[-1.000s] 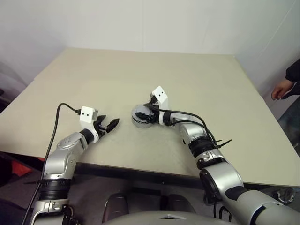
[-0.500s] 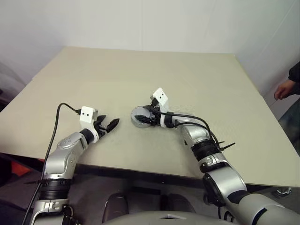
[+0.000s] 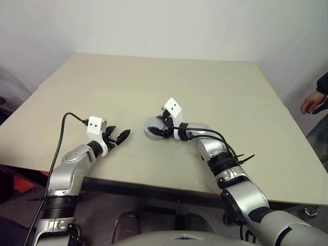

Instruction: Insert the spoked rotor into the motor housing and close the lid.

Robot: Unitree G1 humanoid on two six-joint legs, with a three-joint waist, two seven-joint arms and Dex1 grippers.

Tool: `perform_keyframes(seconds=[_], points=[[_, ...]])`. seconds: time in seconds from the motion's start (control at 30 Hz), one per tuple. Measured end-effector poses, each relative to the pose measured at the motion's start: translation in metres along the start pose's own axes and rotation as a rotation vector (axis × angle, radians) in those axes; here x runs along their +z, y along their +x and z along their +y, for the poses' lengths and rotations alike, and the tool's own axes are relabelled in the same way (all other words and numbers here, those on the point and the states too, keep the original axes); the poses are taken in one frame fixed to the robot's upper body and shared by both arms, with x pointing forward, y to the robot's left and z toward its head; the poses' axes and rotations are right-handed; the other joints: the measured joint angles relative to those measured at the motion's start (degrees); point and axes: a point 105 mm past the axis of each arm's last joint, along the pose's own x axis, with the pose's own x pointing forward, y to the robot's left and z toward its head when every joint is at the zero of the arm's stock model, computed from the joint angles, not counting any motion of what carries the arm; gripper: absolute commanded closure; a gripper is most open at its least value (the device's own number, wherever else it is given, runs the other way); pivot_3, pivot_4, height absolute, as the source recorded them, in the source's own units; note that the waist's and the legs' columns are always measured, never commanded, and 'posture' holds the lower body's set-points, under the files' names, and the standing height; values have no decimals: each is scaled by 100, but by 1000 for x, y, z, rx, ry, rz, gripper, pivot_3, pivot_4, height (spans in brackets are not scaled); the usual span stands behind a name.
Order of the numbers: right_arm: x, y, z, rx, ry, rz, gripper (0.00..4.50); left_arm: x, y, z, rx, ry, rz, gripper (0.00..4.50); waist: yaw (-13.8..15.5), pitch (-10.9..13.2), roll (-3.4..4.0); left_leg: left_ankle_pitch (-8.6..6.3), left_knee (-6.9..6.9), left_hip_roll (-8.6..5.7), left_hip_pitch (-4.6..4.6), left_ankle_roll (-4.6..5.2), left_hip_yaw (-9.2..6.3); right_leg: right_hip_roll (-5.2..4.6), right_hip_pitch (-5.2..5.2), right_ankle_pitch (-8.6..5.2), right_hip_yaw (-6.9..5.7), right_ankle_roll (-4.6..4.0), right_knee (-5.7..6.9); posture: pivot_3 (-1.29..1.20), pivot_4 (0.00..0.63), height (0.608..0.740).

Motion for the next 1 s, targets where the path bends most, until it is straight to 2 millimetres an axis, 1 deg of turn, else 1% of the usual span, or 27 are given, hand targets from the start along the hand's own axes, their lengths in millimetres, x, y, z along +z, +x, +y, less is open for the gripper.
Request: perform_keyframes(seconds=[0.13, 0.37, 0.6, 0.8, 1.0], points=[[0, 2, -1, -11, 42, -6, 1350, 0, 0, 0, 0, 0, 0, 458, -2, 0, 0, 0, 0, 0, 20, 0, -1, 0, 13, -1, 0, 1, 1, 0, 0, 740], [1, 2, -3, -23, 96, -24, 1350, 0, 0, 0, 0, 0, 0, 458, -4, 0, 0, 0, 0, 0, 22, -1, -4, 0, 16, -1, 0, 1, 1, 0, 0, 740], [2, 3, -4, -34, 85, -33, 1350, 0, 0, 0, 0, 0, 1, 458, -6, 0, 0, 1, 0, 0, 23, -1, -3, 0, 16, 0, 0, 1, 2, 0, 0, 740], [2, 3, -9, -88, 58, -47, 1350, 0, 0, 0, 1, 2, 2, 458, 1, 0, 0, 1, 1, 0, 20, -1, -3, 0, 9, 1, 0, -1, 1, 0, 0, 740], [2, 5, -9, -95, 58, -55, 1350, 0, 0, 0, 1, 2, 2, 458, -5, 0, 0, 1, 0, 0, 20, -1, -3, 0, 7, 1, 0, -1, 2, 0, 0, 740]])
